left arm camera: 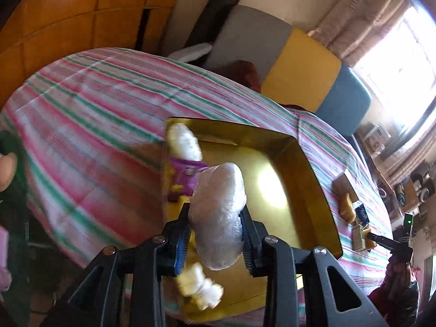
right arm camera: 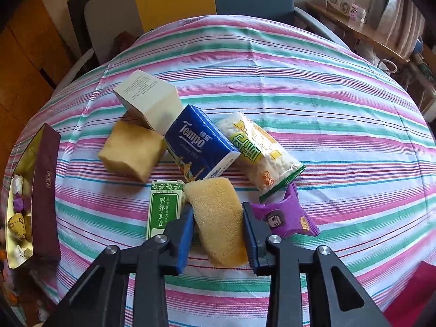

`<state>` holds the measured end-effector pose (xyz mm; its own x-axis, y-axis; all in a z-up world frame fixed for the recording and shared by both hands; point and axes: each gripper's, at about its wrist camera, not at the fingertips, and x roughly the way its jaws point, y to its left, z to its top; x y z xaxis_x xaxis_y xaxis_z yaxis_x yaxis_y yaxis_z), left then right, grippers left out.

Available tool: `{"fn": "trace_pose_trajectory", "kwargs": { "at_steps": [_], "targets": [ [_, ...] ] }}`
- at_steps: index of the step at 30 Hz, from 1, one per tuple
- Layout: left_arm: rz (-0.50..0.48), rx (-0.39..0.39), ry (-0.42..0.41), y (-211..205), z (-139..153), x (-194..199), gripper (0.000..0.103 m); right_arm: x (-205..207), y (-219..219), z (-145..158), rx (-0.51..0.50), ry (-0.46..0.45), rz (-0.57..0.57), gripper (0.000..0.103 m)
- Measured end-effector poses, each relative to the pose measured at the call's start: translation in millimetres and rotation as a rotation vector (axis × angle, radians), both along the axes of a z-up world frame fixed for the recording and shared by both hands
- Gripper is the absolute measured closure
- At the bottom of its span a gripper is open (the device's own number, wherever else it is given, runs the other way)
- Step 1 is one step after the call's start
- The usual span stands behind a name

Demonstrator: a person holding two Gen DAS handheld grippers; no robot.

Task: Organize objects
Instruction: 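Place the white ball in the gold tray with the left gripper while the right gripper grasps the yellow sponge, then carry the yellow sponge into the gold tray and open the right gripper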

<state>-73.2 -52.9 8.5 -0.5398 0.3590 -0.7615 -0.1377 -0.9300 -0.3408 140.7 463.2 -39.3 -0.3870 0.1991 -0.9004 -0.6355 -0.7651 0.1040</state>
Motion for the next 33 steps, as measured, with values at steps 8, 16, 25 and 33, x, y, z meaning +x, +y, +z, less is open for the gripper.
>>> {"fn": "trace_pose_trajectory", "kwargs": {
  "at_steps": [8,16,25,33],
  "targets": [
    [-0.046,-0.005,-0.096,48,-31,-79,0.07,1,1,0,-0.001,0.002,-0.002,0.069],
    [0.036,-0.139,-0.173,59,-79,-144,0.059,1,1,-1,0.001,0.002,-0.002,0.069],
    [0.003,-0.223,-0.053,58,-49,-121,0.055,-1,2,-1,0.015,0.001,0.007,0.07],
    [-0.005,-0.242,0.124,46,6,-45,0.055,2,5,1,0.024,0.015,-0.006,0.075]
  ]
}}
